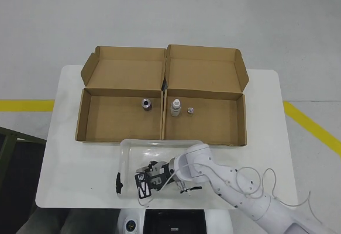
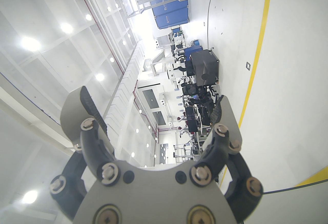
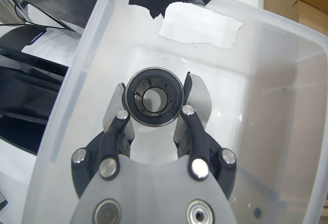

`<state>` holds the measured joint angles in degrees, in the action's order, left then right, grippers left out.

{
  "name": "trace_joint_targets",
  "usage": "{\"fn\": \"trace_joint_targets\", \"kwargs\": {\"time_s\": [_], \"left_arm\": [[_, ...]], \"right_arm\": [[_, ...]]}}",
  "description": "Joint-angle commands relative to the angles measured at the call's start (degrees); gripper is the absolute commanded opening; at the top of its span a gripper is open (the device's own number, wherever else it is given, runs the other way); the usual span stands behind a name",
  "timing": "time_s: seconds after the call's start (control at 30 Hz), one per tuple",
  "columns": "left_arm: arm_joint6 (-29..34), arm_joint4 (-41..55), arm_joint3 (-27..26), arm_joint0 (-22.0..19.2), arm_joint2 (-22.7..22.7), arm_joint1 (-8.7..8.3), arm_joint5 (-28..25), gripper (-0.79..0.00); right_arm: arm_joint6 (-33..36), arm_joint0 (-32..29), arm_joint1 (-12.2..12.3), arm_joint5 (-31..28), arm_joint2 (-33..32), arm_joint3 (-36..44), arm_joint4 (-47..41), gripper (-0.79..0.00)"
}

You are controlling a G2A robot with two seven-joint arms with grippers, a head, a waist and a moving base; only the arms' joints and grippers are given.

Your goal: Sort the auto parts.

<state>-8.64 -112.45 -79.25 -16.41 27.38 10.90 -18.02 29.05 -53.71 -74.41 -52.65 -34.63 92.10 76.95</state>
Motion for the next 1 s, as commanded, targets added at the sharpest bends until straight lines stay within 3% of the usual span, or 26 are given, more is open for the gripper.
{"fn": "trace_joint_targets", "kwargs": {"time_s": [0.0,0.97], "left_arm": [[0.0,0.0,0.0,0.0,0.0,0.0,0.0,0.0],[0.0,0.0,0.0,0.0,0.0,0.0,0.0,0.0]], "right_arm": [[-0.68,0.34,-0.11,0.25,-0.14,-0.59,-0.65,-0.785],[-4.11,0.18,2.64,0.32,-12.48,6.69,-9.22,-0.785]]}}
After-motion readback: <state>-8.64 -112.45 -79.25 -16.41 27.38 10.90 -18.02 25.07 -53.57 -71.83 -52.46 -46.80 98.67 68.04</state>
